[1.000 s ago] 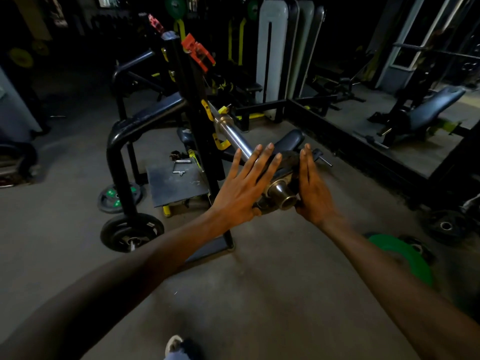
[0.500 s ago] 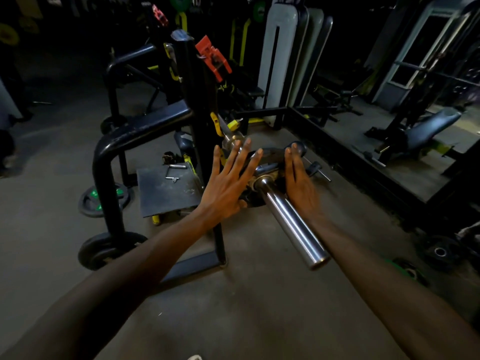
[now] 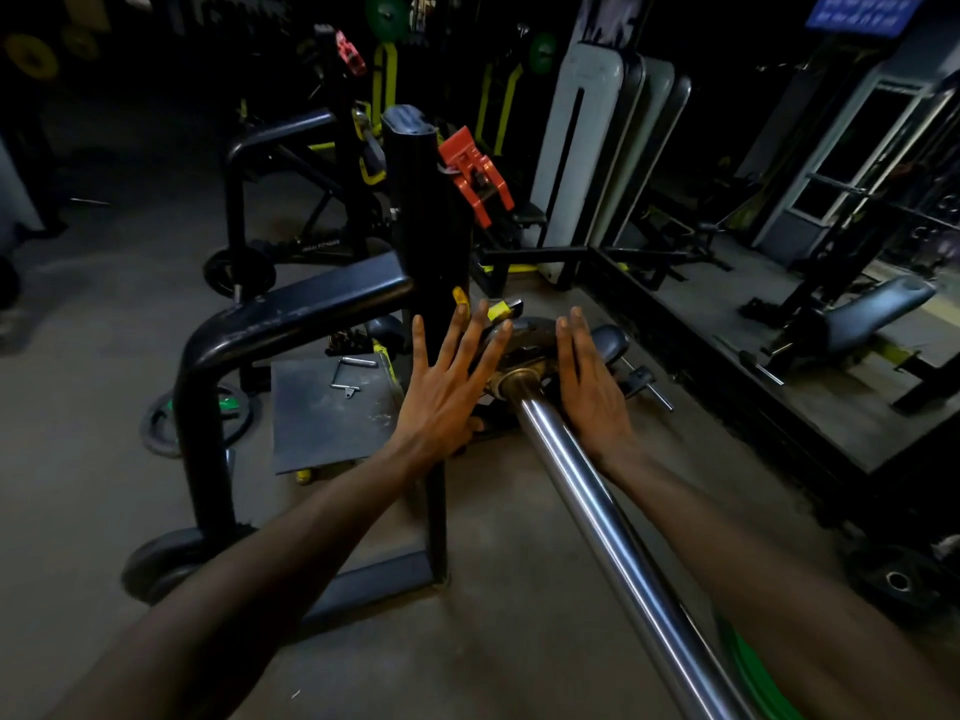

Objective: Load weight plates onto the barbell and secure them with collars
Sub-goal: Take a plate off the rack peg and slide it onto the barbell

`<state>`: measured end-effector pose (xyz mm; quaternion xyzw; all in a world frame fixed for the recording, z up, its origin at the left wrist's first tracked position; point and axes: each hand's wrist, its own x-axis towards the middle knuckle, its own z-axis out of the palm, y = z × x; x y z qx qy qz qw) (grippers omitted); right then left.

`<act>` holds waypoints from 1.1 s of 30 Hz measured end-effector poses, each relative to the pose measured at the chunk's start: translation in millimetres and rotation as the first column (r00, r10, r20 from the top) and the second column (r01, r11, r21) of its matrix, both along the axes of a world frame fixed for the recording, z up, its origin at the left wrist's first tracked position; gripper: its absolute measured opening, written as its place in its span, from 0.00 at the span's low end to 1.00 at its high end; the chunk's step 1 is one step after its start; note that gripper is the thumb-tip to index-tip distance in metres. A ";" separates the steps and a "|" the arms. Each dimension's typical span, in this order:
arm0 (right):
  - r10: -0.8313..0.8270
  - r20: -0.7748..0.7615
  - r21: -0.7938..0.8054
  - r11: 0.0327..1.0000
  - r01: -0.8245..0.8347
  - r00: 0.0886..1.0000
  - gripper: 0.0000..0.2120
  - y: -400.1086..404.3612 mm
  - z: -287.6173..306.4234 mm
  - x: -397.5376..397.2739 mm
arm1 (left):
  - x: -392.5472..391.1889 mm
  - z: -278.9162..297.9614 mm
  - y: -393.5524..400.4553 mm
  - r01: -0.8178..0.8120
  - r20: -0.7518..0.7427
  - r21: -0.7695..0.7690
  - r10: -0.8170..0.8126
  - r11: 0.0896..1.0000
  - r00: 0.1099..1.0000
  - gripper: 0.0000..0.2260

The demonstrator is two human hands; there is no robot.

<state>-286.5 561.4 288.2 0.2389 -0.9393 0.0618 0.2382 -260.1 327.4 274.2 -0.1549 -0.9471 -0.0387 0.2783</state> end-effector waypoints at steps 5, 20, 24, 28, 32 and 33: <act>-0.008 -0.019 -0.002 1.000 0.008 1.000 0.54 -5.8 1.9 -16.8 | -12.9 -4.2 -3.6 0.012 0.012 0.001 -0.012 1.000 1.000 0.64; -0.091 0.041 -0.063 0.994 0.093 0.995 0.40 20.7 46.7 68.6 | 65.4 11.7 -3.1 -0.035 0.093 0.172 0.019 0.984 0.995 0.45; -0.092 0.110 -0.155 0.982 0.109 0.990 0.32 27.5 63.1 114.7 | 110.1 19.0 -5.0 -0.007 0.074 0.231 -0.011 0.973 0.997 0.36; -0.042 0.162 -0.175 0.982 0.070 0.986 0.30 16.4 78.1 164.8 | 161.4 27.8 -10.7 -0.004 0.032 0.235 -0.004 0.972 0.999 0.32; -0.004 0.152 -0.211 0.977 0.036 0.988 0.29 -2.7 85.2 209.3 | 214.8 35.5 -23.6 -0.021 0.039 0.212 0.013 0.977 0.999 0.31; 0.018 0.149 -0.229 0.973 0.017 0.989 0.29 -9.6 83.9 218.8 | 227.0 37.7 -28.5 -0.029 0.042 0.210 0.020 0.977 0.999 0.31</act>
